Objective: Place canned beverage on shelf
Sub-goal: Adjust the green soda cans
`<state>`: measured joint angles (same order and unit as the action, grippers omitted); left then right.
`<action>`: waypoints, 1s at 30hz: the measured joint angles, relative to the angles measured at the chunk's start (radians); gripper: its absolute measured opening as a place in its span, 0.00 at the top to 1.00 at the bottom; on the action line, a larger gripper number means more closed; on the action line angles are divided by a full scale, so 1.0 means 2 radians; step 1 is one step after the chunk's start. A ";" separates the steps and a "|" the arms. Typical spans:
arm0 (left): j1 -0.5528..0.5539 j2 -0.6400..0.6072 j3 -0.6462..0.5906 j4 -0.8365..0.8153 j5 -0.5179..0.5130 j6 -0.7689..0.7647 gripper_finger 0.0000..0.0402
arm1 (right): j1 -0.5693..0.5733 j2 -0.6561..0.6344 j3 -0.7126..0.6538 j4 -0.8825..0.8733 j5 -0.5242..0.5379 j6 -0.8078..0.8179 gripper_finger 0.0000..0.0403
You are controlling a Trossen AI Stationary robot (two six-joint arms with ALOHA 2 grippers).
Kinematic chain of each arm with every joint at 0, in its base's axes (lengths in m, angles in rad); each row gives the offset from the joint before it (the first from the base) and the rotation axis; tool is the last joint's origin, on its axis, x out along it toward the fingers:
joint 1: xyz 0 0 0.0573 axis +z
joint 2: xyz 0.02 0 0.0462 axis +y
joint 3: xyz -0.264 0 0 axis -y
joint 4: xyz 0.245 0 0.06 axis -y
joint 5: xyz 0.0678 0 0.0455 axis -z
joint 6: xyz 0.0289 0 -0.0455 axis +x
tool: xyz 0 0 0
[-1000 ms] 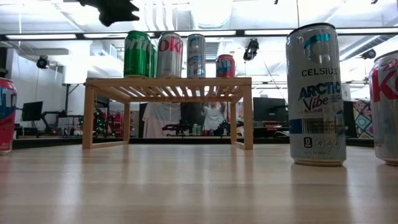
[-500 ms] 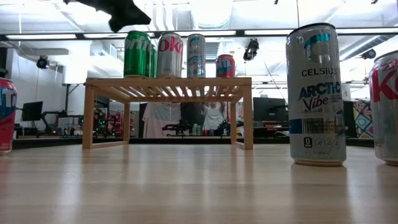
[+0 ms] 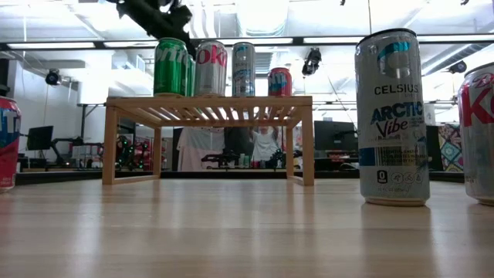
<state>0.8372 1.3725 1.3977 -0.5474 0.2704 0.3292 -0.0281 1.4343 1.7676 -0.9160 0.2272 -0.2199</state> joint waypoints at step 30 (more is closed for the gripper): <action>0.028 0.027 0.055 -0.088 -0.036 0.114 1.00 | -0.016 -0.042 -0.076 0.072 0.001 0.023 0.98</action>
<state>0.8925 1.4259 1.5083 -0.7237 0.1993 0.5563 -0.0597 1.3510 1.6157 -0.7715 0.2287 -0.1749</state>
